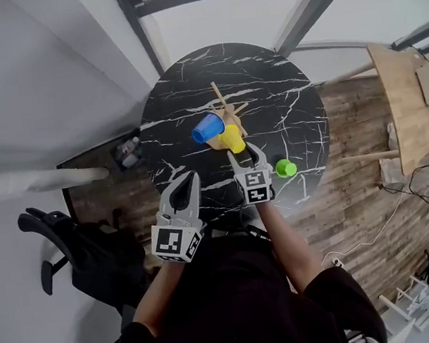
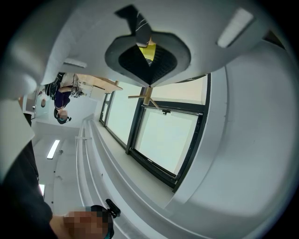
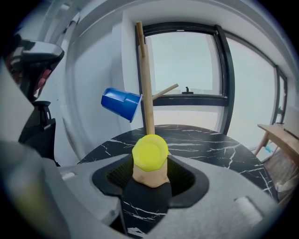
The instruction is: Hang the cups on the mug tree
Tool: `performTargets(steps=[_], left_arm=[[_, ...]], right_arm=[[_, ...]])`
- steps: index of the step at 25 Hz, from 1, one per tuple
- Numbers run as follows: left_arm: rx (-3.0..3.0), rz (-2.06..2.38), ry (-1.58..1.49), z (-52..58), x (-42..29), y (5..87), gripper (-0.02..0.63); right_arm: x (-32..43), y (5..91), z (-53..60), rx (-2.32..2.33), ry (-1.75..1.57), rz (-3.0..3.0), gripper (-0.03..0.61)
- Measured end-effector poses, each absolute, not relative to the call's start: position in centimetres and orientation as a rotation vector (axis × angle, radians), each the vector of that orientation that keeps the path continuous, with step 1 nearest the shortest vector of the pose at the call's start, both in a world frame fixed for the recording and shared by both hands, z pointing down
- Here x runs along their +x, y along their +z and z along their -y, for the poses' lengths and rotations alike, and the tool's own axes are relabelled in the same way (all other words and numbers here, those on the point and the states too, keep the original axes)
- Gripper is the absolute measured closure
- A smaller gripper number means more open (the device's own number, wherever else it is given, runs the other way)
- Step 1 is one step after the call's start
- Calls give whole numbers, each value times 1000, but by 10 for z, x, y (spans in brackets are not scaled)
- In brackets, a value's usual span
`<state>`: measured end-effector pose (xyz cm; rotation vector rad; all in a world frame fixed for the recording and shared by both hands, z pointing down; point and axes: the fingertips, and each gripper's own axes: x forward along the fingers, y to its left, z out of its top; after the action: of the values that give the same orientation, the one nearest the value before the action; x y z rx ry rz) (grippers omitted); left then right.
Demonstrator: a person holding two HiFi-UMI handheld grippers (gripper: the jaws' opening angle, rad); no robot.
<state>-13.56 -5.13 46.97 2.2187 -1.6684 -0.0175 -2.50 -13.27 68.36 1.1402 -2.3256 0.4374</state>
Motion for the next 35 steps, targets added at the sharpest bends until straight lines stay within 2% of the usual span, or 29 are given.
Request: performTargets(steps=[12, 23, 27, 32, 35], left_arm=[[2225, 1670, -24, 47, -132, 469, 620], [2254, 1653, -49, 43, -112, 462, 620], [2272, 1636, -58, 39, -97, 459, 620], [2302, 1616, -63, 32, -75, 455, 620], [2326, 1596, -64, 23, -60, 452, 620]], right_arm=[[-22, 680, 130, 1137, 451, 2355, 336], [0, 635, 107, 1206, 451, 2436, 333], [15, 614, 98, 1268, 433, 2463, 366], [36, 582, 84, 1332, 387, 2521, 525], [50, 568, 73, 1355, 373, 2545, 554]])
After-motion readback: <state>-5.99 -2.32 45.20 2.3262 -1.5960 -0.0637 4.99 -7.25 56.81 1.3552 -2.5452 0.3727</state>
